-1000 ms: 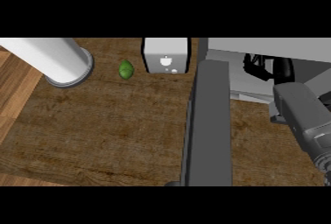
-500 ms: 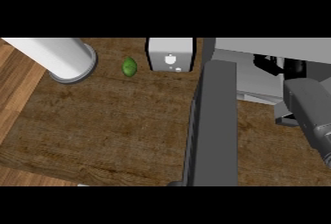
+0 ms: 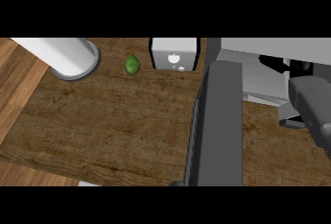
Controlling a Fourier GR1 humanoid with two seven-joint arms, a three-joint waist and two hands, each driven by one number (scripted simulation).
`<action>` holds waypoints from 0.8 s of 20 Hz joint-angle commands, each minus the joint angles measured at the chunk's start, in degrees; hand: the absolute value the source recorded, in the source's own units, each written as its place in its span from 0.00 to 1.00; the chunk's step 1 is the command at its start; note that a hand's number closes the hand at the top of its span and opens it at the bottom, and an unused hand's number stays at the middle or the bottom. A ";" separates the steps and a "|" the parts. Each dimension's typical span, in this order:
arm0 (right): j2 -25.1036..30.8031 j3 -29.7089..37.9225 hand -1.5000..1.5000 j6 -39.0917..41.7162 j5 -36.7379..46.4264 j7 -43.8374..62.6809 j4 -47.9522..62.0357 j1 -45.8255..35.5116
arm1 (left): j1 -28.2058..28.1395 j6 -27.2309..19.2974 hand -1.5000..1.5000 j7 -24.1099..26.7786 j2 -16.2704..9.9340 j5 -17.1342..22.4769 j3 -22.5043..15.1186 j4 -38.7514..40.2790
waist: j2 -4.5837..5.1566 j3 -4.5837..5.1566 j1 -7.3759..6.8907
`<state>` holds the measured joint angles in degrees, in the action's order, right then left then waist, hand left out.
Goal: Pick up the milk, place it into the microwave and close the microwave
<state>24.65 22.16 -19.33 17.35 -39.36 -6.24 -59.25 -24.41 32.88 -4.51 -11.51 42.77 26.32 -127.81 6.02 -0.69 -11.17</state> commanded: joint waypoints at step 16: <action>-3.42 0.09 0.00 6.98 -0.09 0.80 1.26 -4.53 | 3.34 -0.04 0.00 -0.48 -2.03 -3.04 0.22 1.31 | -0.43 0.12 -1.87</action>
<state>22.97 23.09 -16.47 16.63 -39.46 -6.01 -62.25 -21.78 32.97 -5.07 -13.33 40.21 26.47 -126.40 6.00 -0.71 -12.55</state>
